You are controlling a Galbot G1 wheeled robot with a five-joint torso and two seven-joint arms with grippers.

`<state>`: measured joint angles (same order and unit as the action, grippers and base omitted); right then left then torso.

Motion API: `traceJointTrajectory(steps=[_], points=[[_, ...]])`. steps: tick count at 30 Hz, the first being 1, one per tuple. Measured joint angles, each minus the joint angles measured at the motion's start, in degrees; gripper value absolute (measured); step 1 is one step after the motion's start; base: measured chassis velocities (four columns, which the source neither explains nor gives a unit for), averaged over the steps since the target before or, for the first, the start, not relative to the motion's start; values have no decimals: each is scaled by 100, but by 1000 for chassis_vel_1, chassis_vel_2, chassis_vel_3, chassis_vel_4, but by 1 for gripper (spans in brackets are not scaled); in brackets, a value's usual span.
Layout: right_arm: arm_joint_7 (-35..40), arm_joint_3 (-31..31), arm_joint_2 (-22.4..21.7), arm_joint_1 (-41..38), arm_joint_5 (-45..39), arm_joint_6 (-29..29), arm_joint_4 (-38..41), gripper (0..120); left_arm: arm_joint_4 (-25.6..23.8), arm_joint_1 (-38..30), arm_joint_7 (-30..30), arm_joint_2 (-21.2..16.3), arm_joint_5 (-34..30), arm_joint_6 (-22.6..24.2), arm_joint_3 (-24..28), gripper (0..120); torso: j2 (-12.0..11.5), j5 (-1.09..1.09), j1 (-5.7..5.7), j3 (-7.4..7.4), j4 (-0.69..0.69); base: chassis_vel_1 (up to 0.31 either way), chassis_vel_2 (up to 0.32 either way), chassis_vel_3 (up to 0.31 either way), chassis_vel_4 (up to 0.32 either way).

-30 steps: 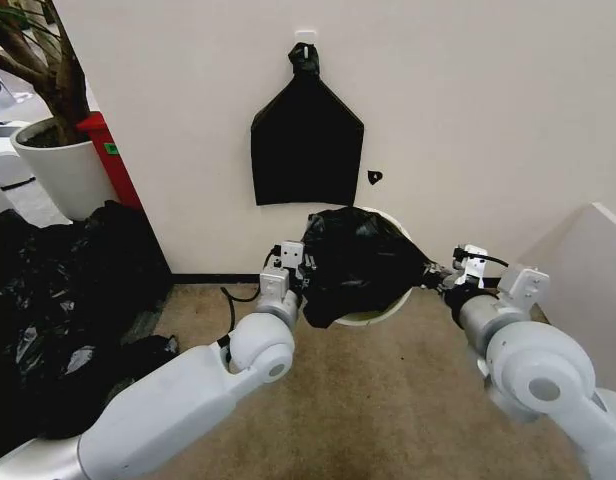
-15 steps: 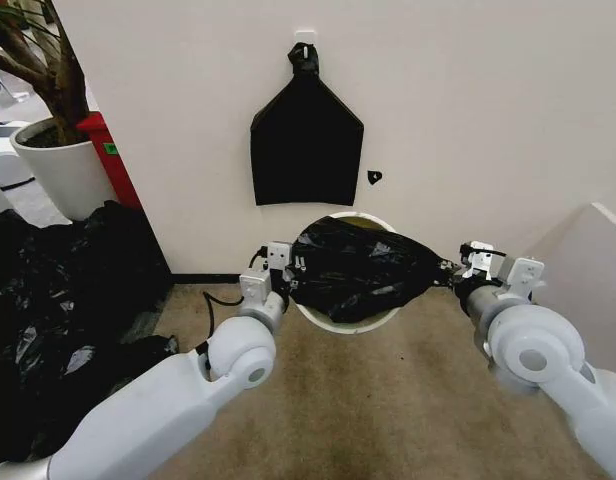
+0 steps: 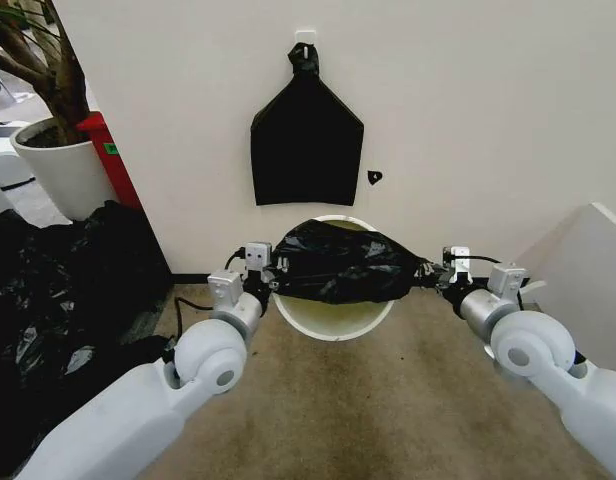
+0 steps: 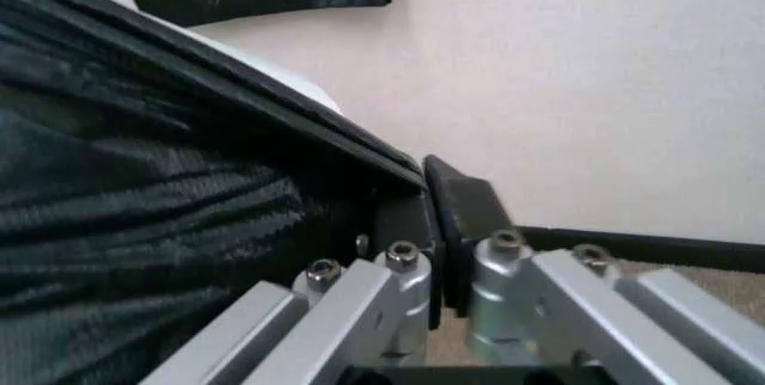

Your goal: Place the garbage bag over the trash bin.

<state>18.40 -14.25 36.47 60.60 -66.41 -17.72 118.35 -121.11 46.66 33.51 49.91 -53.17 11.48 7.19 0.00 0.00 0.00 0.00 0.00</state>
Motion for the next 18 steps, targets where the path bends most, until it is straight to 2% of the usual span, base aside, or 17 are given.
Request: traceJointTrajectory(steps=[1,7,8,14,18], points=[[72,-21,-19,23,-2,0,50,4,1,18,14,4,0,-5,-26,0,0,-1,0,0,0,0,0,0,0],[1190,-398,-119,63,-603,23,631,31,178,57,273,119,17,-24,-158,0,0,-1,0,0,0,0,0,0,0],[1190,-398,-119,63,-603,23,631,31,178,57,273,119,17,-24,-158,0,0,-1,0,0,0,0,0,0,0],[2113,-1136,-196,109,-1748,-58,1332,56,302,76,392,153,4,-28,-201,0,-1,-1,0,0,0,0,0,0,0],[2489,-1336,-157,121,-2316,-122,1530,69,335,39,414,164,-58,-28,-202,0,-1,-2,0,0,0,0,0,0,0]])
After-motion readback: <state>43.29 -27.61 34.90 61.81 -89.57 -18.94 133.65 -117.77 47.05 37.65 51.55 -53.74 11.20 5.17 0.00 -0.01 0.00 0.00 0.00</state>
